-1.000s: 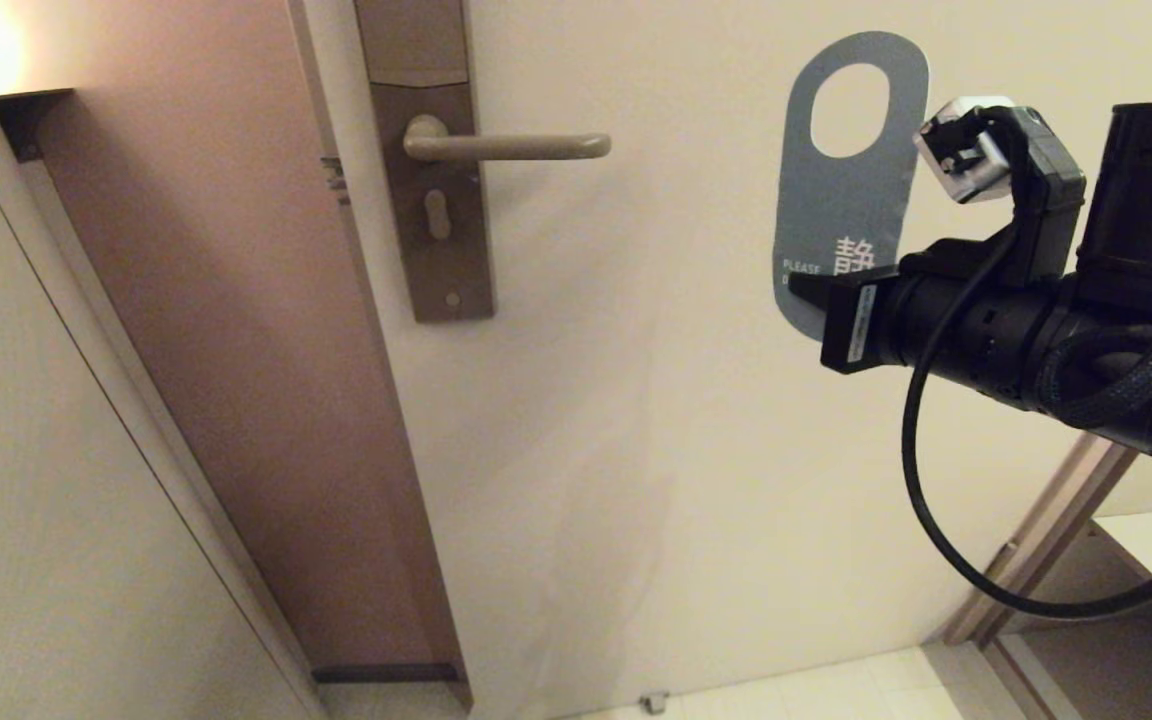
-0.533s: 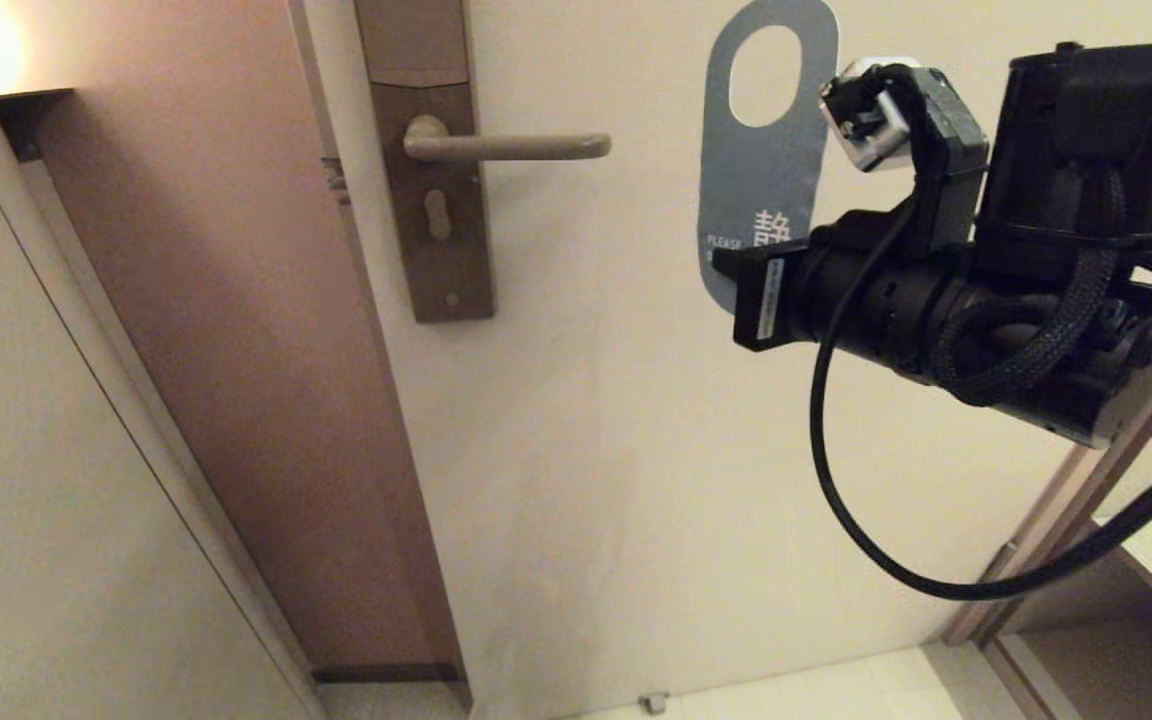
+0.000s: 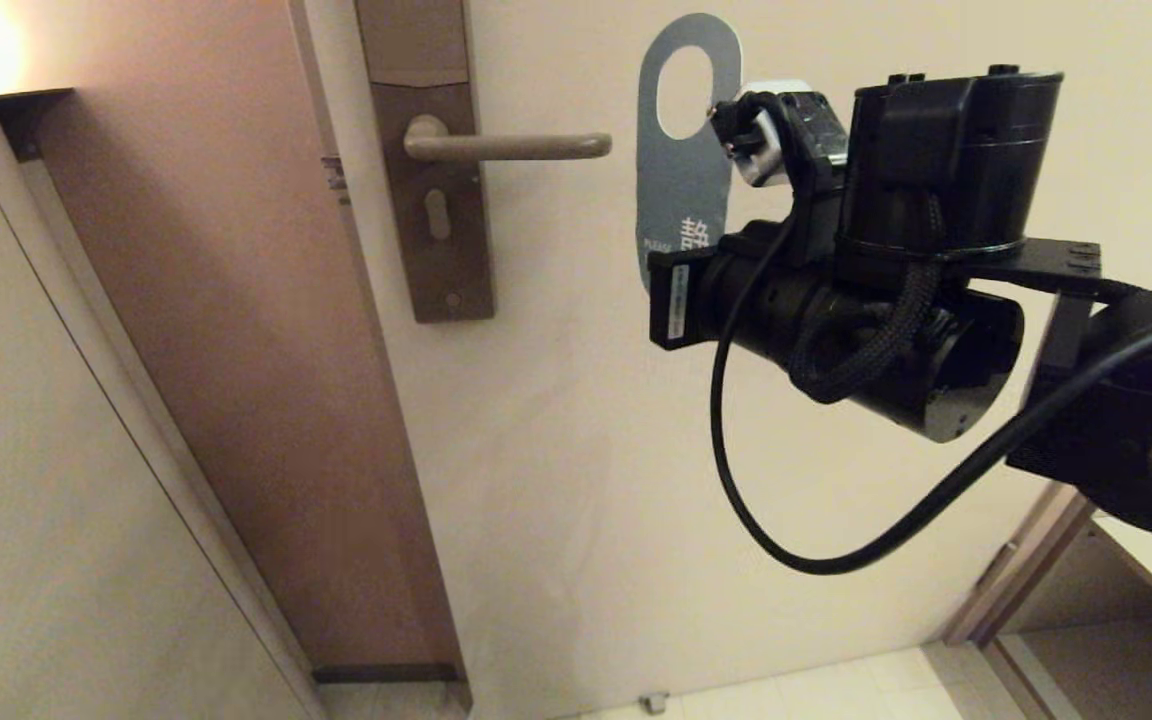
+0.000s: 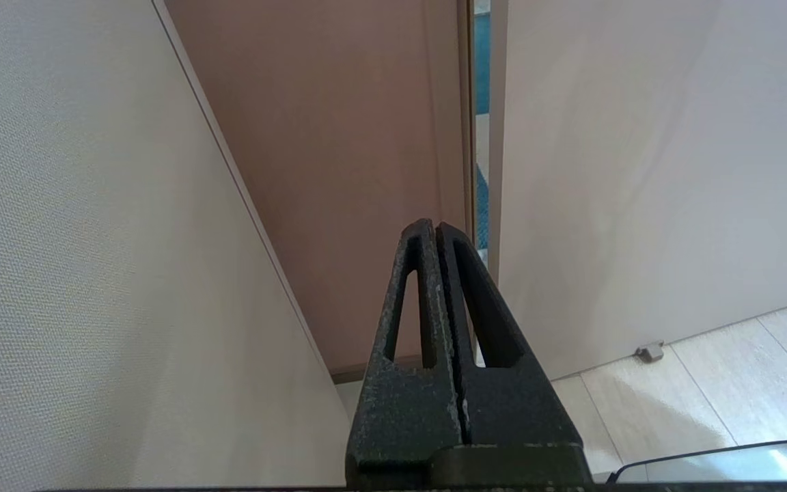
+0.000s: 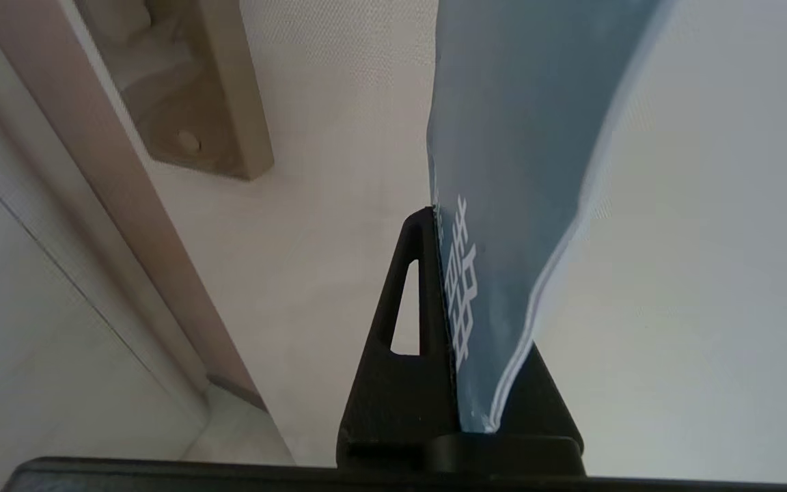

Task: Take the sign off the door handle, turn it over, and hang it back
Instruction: Hang the sign back with the other side facing out

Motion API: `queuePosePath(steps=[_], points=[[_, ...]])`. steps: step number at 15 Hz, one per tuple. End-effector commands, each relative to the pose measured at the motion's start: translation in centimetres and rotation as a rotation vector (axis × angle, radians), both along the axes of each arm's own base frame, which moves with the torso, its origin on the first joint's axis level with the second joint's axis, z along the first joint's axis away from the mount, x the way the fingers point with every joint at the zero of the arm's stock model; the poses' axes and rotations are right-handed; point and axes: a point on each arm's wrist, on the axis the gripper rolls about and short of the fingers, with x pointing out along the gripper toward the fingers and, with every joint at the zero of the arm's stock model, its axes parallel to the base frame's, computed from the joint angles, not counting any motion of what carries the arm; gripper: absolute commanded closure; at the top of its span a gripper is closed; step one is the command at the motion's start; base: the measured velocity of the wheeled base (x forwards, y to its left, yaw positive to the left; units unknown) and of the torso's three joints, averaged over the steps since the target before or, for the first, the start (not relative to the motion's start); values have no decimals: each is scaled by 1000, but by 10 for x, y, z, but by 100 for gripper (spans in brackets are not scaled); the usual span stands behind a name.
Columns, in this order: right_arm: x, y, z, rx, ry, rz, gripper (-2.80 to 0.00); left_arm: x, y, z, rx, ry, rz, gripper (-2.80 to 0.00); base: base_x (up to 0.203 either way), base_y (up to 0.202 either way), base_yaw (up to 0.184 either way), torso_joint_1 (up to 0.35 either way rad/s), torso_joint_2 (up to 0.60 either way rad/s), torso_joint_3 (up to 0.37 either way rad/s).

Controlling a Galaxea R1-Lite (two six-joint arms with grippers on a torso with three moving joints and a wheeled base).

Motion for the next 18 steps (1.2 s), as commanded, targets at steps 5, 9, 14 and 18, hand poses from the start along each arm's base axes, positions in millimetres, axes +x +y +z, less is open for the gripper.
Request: queuePosePath(steps=[5, 9, 14, 18], points=[[10, 24, -15, 10, -15, -2, 0, 0, 0, 0, 2, 3, 0, 0, 0, 0, 0, 0, 0, 0], [19, 37, -16, 46, -54, -11, 0, 0, 0, 0, 0, 1, -1, 0, 0, 0, 0, 0, 0, 0], [21, 48, -23, 45, -56, -6, 0, 0, 0, 0, 0, 0, 0, 0, 0, 0, 0, 0, 0, 0], [21, 58, -27, 40, -57, 9, 0, 0, 0, 0, 0, 0, 0, 0, 0, 0, 0, 0, 0, 0]])
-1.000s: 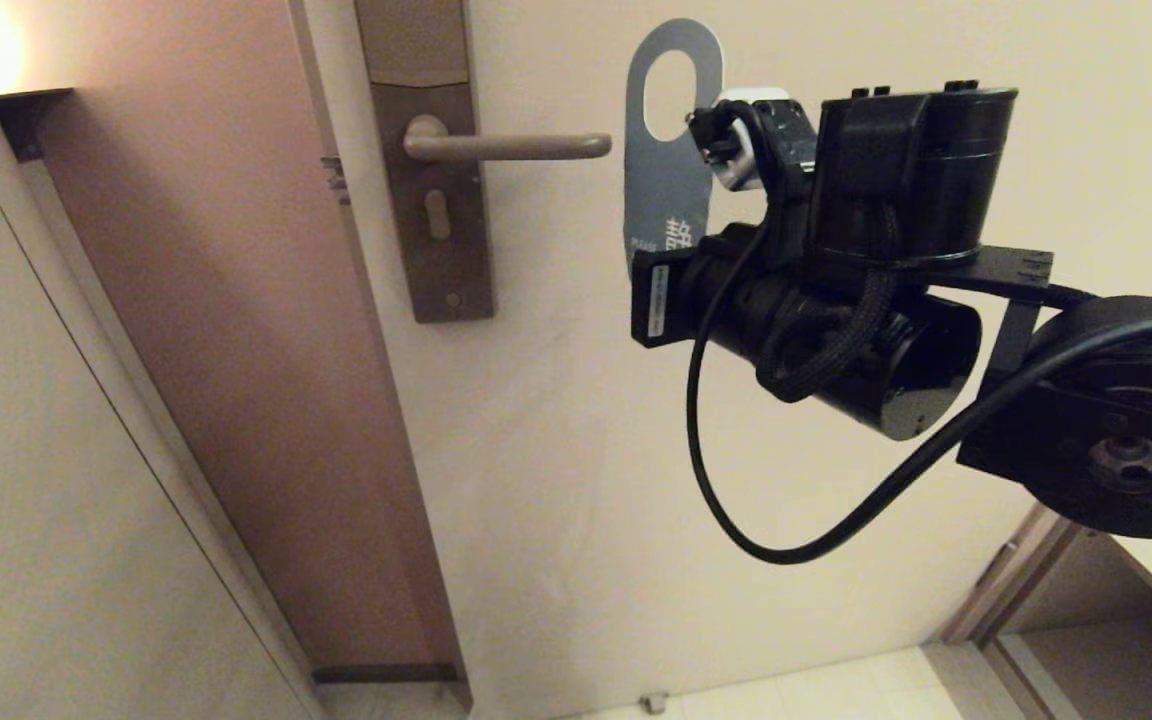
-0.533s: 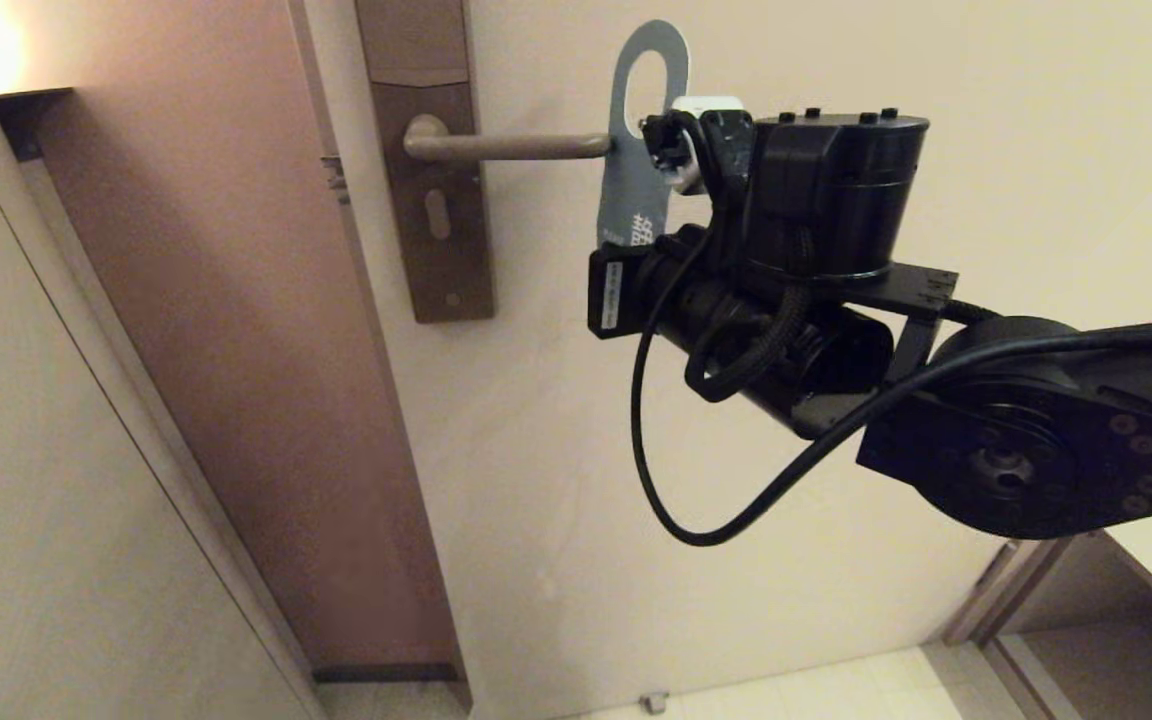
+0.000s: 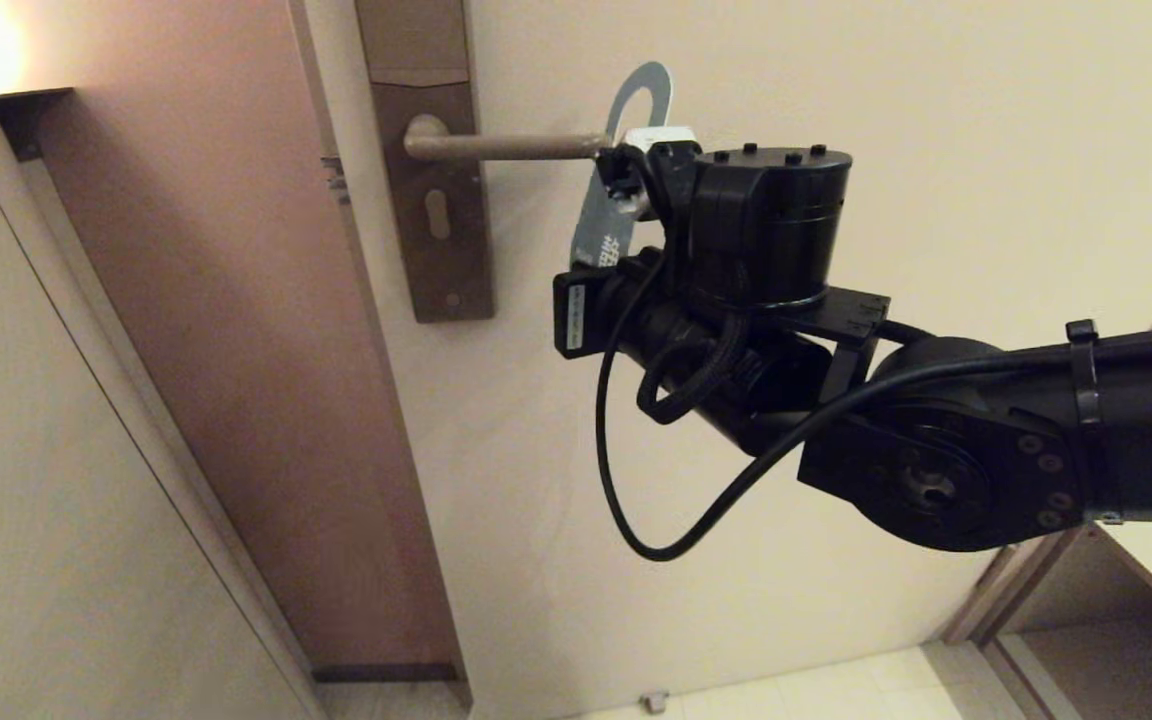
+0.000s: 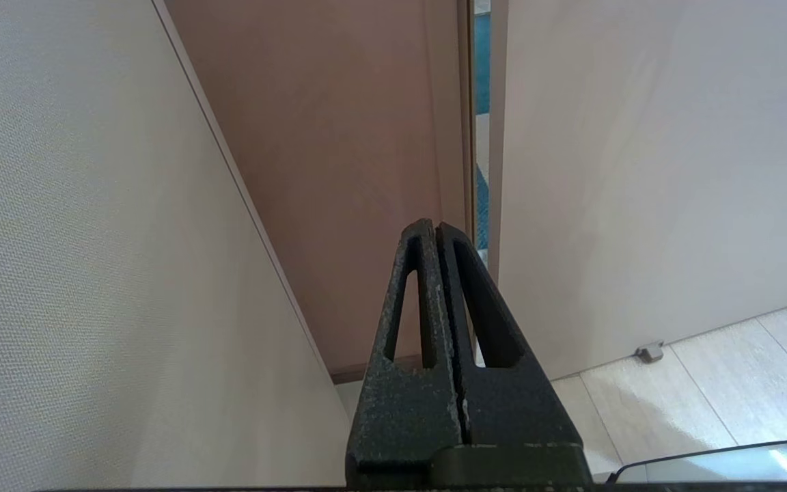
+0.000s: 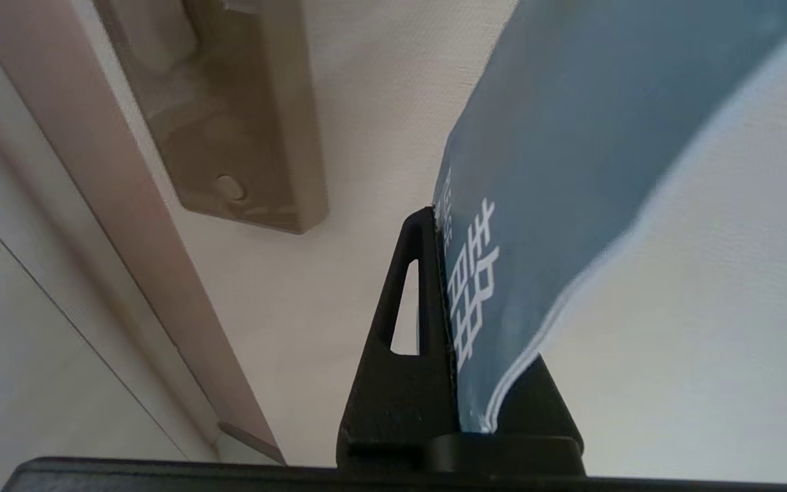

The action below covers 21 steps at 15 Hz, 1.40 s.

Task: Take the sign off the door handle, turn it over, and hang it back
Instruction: Hang the sign back with the other side facing out

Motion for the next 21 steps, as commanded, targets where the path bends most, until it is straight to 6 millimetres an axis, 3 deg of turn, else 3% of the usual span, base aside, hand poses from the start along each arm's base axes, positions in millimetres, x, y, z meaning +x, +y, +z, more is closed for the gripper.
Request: queuePosePath(steps=[1, 14, 21], points=[[1, 6, -2, 0, -1, 6, 0, 0, 0, 0, 1, 2, 0, 0, 0, 0, 0, 0, 0, 0], [-11, 20, -4, -56, 34, -44, 0, 0, 0, 0, 1, 3, 0, 0, 0, 0, 0, 0, 0, 0], [-31, 52, -11, -133, 12, -187, 0, 0, 0, 0, 1, 3, 0, 0, 0, 0, 0, 0, 0, 0]])
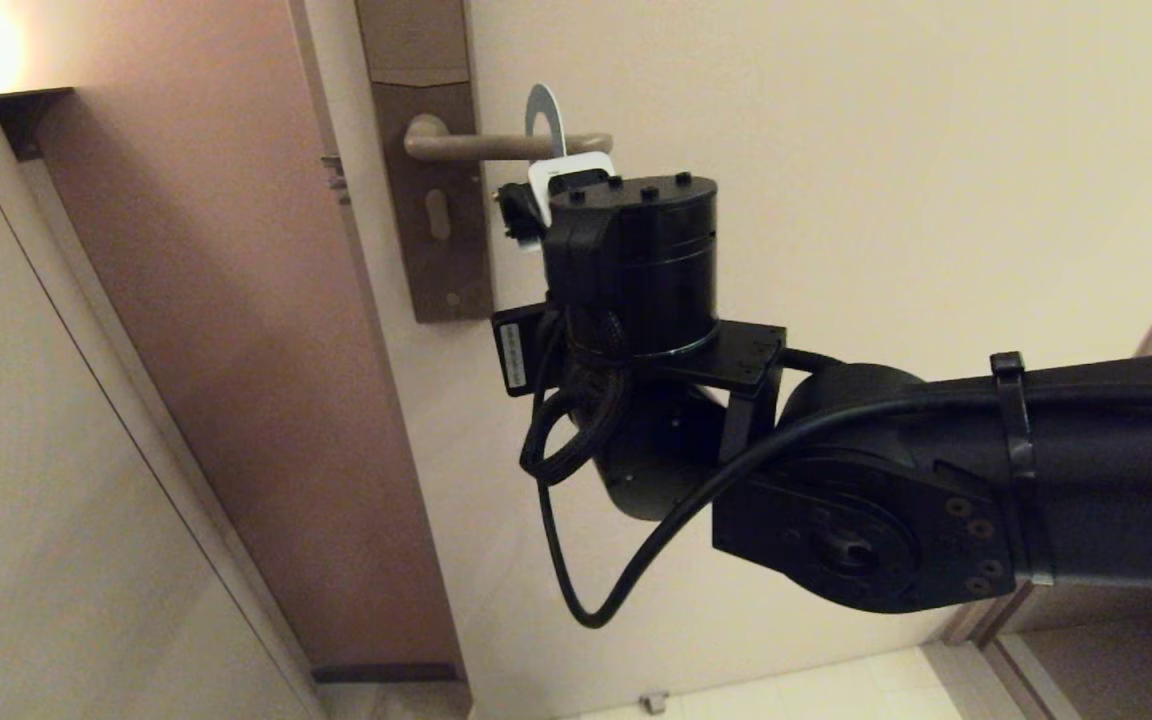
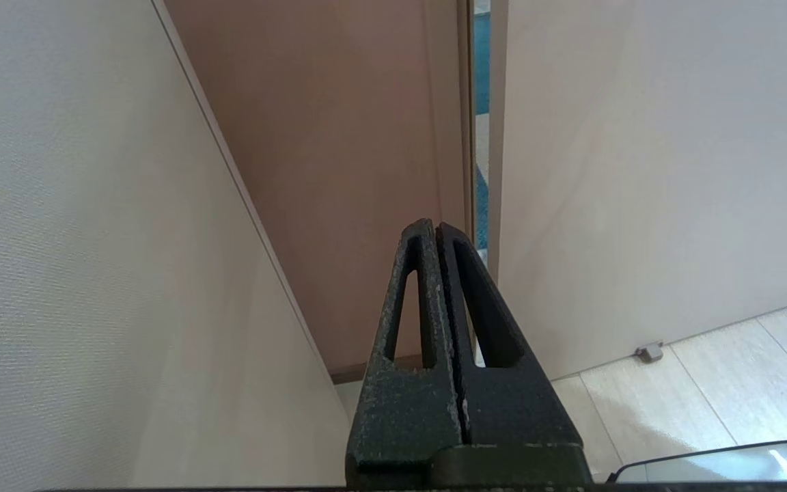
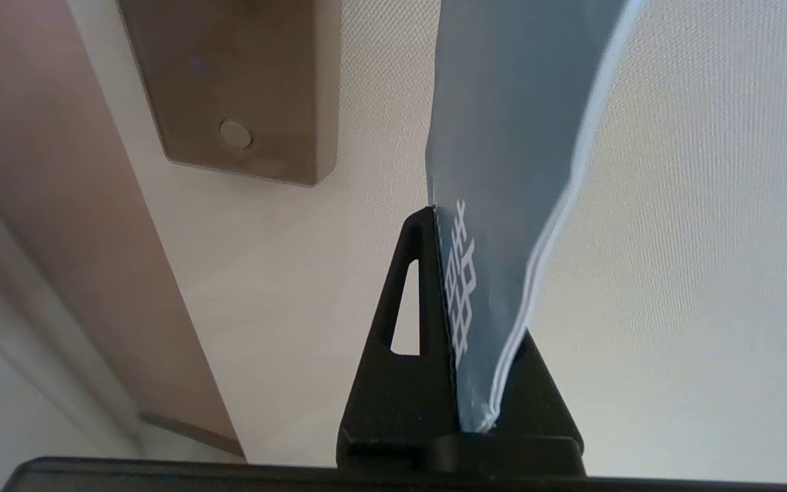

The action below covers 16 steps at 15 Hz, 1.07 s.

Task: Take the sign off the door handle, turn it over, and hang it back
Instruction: Hang the sign back with the other side facing out

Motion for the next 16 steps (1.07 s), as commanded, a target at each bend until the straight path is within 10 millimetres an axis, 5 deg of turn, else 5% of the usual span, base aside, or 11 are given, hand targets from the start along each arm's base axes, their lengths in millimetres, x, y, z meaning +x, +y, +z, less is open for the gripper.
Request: queuePosePath(steps=[1, 11, 16], points=[[-5, 11, -5, -8, -2, -23, 0, 0, 0, 0, 1, 2, 0, 0, 0, 0, 0, 0, 0, 0], [-29, 56, -6, 34, -33, 2, 0, 0, 0, 0, 1, 2, 1, 0, 0, 0, 0, 0, 0, 0], [-29, 60, -8, 40, -34, 4, 0, 0, 0, 0, 1, 2, 0, 0, 0, 0, 0, 0, 0, 0]])
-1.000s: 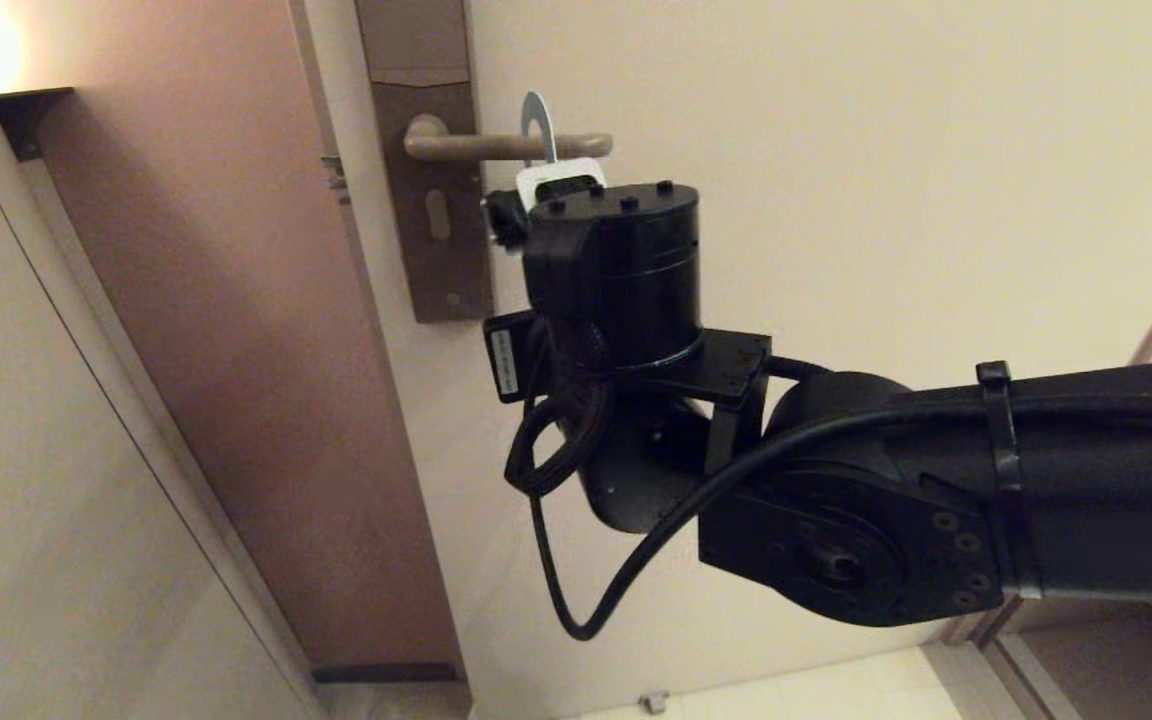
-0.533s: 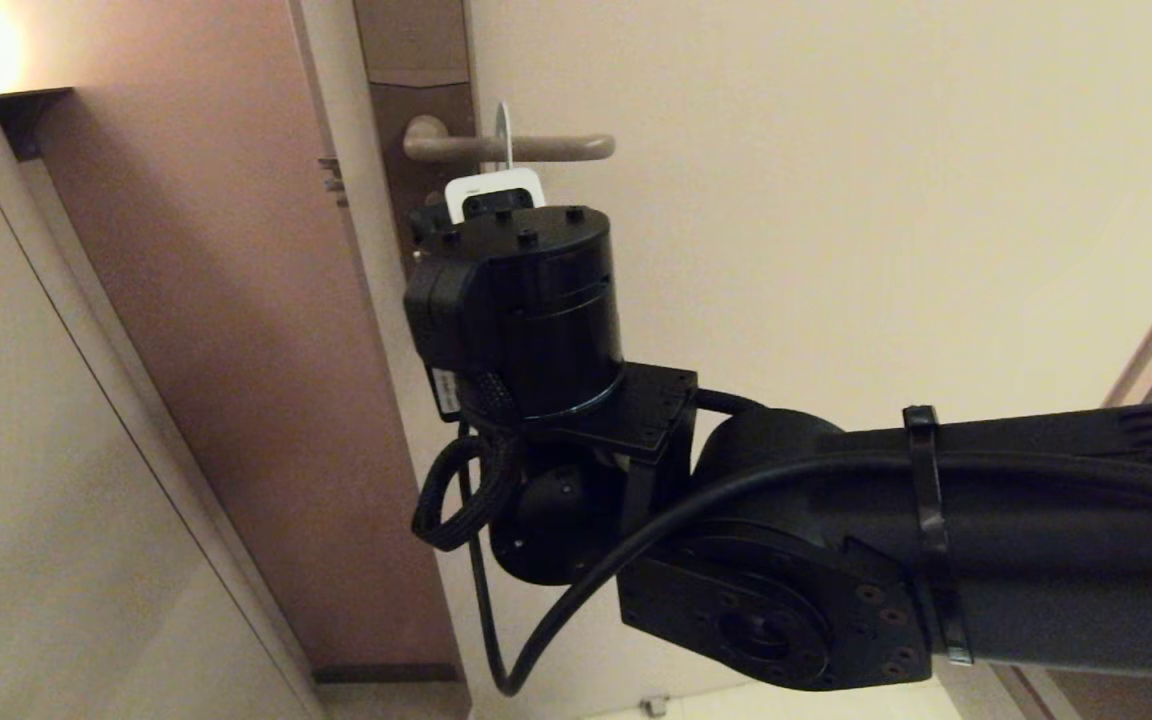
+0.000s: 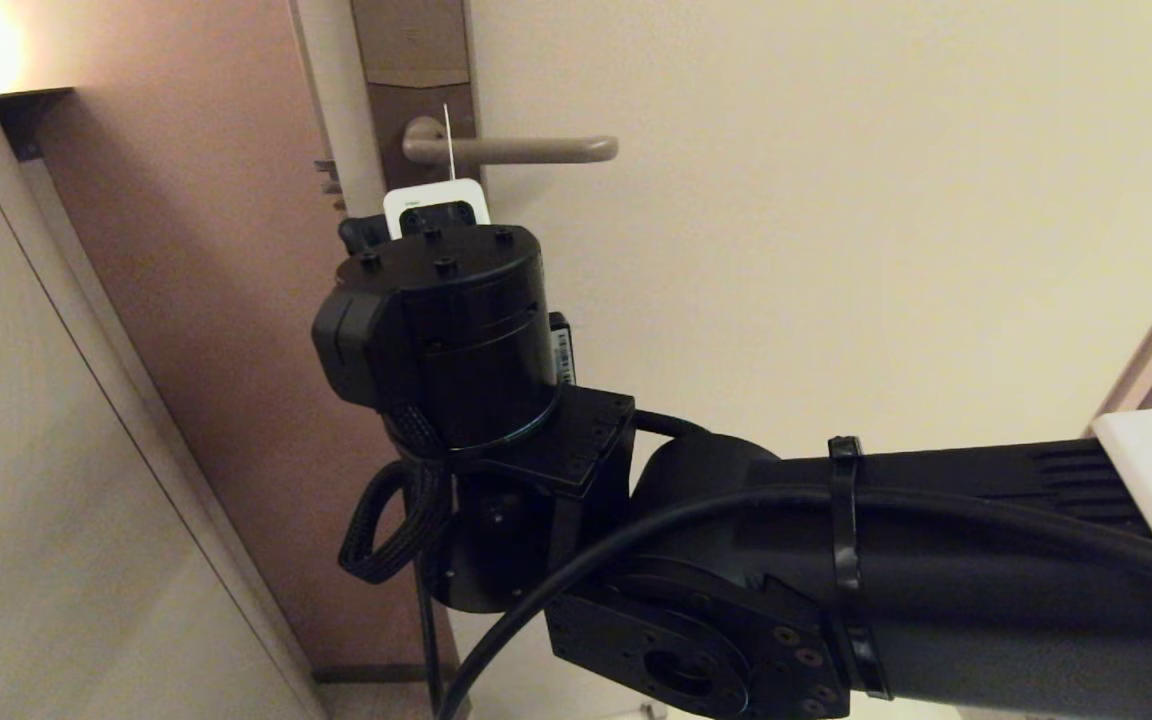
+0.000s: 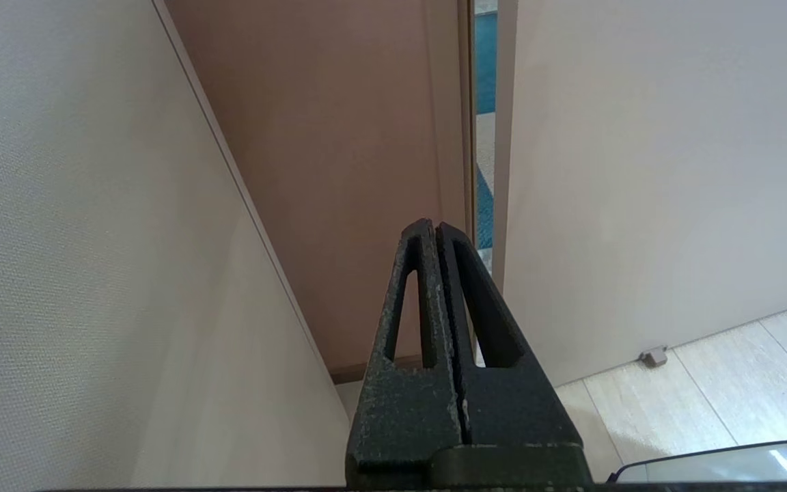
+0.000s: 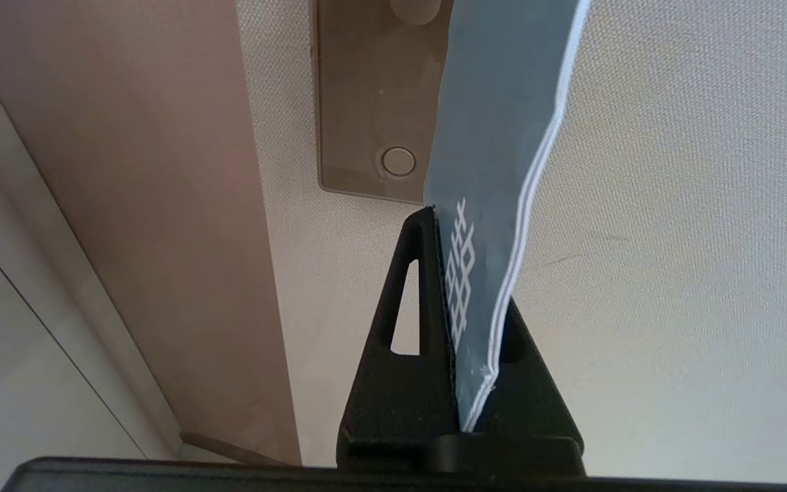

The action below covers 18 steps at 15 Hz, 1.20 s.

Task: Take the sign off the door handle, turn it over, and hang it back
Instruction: Hang the sign back with the other side facing out

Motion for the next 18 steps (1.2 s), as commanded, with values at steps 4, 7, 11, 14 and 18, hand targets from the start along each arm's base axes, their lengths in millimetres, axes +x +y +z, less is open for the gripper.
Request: queuePosePath(steps=[4, 7, 11, 14, 18], points=[[1, 1, -1, -2, 0, -5, -280, 0, 0, 0, 1, 1, 0, 0, 0, 0, 0, 0, 0, 0], [0, -1, 0, -6, 1, -4, -280, 0, 0, 0, 0, 2, 0, 0, 0, 0, 0, 0, 0, 0], [-5, -8, 8, 1, -3, -2, -280, 0, 0, 0, 0, 1, 0, 0, 0, 0, 0, 0, 0, 0], [-13, -21, 17, -9, 3, 4, -280, 0, 0, 0, 0, 0, 0, 0, 0, 0, 0, 0, 0, 0], [-29, -51, 29, -31, 18, 20, -280, 0, 0, 0, 0, 3, -1, 0, 0, 0, 0, 0, 0, 0]])
